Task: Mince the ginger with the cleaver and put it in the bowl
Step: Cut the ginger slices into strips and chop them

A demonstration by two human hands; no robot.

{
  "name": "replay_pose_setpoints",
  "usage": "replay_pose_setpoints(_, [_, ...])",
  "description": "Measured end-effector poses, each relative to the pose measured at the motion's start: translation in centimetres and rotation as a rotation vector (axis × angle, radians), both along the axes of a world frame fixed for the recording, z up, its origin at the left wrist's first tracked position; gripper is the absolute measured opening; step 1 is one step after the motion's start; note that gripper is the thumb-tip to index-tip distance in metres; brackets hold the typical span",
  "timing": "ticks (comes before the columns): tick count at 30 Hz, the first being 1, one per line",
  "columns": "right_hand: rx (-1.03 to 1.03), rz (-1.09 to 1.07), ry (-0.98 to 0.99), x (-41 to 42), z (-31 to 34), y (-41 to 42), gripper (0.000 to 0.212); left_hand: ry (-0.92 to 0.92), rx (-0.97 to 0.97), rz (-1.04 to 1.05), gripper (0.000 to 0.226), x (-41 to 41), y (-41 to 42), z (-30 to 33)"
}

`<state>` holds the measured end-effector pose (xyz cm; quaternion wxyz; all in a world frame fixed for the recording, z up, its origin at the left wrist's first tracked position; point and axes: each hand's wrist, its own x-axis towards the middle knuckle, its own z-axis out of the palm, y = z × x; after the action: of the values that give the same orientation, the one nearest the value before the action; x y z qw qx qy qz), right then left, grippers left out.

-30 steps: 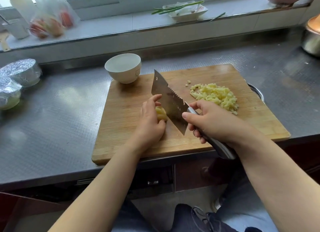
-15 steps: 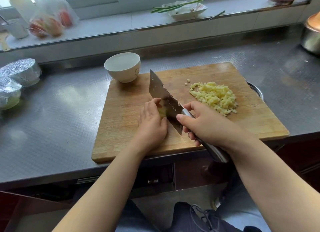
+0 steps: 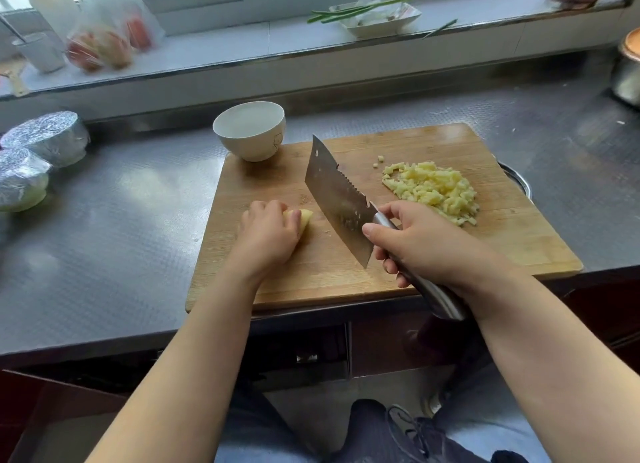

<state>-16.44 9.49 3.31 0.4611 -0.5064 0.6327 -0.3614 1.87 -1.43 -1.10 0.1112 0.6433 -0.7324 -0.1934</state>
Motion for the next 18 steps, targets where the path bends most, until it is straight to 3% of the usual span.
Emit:
replay_pose_setpoints(5, [0.004, -0.001, 0.008, 0.4, 0.1, -0.1, 0.016, 0.25, 0.172, -0.08, 0.065, 1.7, 0.3, 1.9])
replay_pose_setpoints(9, [0.005, -0.004, -0.003, 0.7, 0.1, -0.1, 0.017, 0.247, 0.284, -0.187, 0.085, 2.3, 0.8, 2.6])
replay_pose_setpoints(12, [0.002, 0.002, 0.008, 0.6, 0.1, 0.0, 0.017, 0.167, 0.194, -0.206, 0.085, 1.5, 1.6, 1.7])
replay_pose_setpoints(18, [0.027, 0.067, 0.004, -0.1, 0.7, 0.2, 0.017, 0.119, -0.056, -0.161, 0.064, 1.0, 2.4, -1.3])
